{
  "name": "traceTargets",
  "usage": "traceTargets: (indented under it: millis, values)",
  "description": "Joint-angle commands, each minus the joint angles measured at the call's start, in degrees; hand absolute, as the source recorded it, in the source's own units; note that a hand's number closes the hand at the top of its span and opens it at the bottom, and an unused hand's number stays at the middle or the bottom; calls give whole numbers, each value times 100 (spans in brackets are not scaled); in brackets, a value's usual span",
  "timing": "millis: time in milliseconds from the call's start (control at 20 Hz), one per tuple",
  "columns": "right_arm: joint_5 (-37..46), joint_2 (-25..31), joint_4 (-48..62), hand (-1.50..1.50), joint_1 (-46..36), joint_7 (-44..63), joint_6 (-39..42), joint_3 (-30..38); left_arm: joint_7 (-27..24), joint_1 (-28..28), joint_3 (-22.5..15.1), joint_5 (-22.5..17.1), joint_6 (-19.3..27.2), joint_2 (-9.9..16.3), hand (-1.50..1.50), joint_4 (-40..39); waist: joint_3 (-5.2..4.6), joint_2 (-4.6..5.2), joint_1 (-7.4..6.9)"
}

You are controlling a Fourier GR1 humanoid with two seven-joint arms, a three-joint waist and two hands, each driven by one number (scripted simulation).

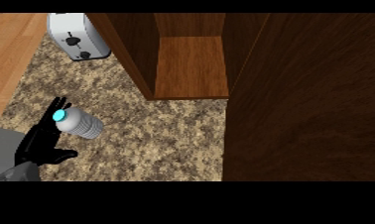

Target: Pick up the bottled water, place it into the cabinet and close the cabinet

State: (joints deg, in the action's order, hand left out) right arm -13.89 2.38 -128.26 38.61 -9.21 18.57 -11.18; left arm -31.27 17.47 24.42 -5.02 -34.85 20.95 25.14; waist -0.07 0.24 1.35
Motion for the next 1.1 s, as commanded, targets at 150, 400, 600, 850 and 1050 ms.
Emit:
traceTargets:
  millis: [150, 400, 600, 850, 1050]
  values:
    - [13, 93, -87, -150, -6, 13, 3, 92, -664, 423, -71, 178, -235, 64, -150, -929, -10, 9, 3]
    - [254, -115, 203, -150, -194, -70, -123, -148, -747, 559, -34, 126, -486, 150, -150, -1105, -13, 15, 2]
    - [-82, 28, -68, -150, -141, 39, -1, -11, -680, 642, -17, 71, -623, -103, -150, -1316, -27, 44, 97]
    - [13, -118, 329, -150, -359, 100, -117, -146, -684, 531, -29, -15, -1030, -291, -150, -1327, -21, 34, 23]
    - [131, -155, 81, -150, -196, 208, -219, -328, -485, 649, -49, -39, -1204, -260, -150, -1337, -22, 27, 48]
